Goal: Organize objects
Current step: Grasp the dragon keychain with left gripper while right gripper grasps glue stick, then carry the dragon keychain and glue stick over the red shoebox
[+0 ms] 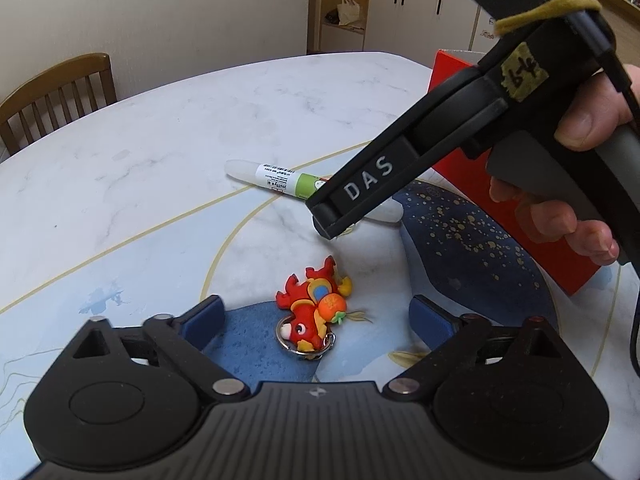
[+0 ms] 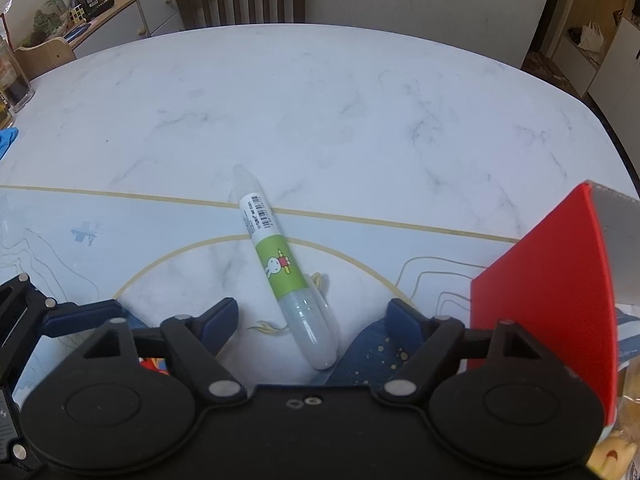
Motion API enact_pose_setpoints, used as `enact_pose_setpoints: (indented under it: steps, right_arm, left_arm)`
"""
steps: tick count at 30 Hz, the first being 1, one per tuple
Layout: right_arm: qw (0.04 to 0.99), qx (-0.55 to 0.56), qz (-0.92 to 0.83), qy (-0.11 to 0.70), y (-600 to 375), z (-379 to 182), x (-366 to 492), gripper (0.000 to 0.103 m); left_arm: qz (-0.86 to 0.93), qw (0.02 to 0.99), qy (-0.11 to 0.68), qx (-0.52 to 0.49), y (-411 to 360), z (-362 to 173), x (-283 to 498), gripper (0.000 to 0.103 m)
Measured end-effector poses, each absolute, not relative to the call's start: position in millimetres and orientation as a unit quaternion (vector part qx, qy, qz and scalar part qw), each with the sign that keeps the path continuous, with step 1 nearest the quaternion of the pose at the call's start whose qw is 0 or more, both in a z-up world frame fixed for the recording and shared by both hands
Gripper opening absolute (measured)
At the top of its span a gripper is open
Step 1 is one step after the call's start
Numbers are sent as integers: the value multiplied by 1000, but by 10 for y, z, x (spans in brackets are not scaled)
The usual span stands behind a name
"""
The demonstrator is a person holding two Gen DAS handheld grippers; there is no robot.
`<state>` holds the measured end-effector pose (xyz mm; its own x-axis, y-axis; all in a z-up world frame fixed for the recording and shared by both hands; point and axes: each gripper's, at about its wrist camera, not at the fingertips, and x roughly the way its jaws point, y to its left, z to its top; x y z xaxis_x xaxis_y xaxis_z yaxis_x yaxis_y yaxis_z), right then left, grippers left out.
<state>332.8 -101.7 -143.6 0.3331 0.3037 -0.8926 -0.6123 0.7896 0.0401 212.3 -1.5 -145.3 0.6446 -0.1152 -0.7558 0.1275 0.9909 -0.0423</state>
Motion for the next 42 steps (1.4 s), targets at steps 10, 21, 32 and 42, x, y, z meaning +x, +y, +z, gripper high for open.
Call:
enact_pose_setpoints:
  steps: [10, 21, 32, 42]
  right_arm:
    - [808, -169, 290, 484, -969, -1430, 3261, 58]
    - [808, -165, 297, 481, -919, -1392, 3140, 22]
    - [806, -104, 281, 511, -1295, -1356, 2774, 22]
    - [816, -55, 275, 505, -1759, -1083, 2296, 21]
  left_arm:
    - [-52, 906, 419, 29, -62, -1442, 2145, 59]
    - [-53, 898, 437, 16, -35, -1370, 2165, 35]
    - [-53, 885, 456, -75, 157, -1278, 1954, 25]
    - [-49, 878, 464, -110, 208, -1261, 1756, 25]
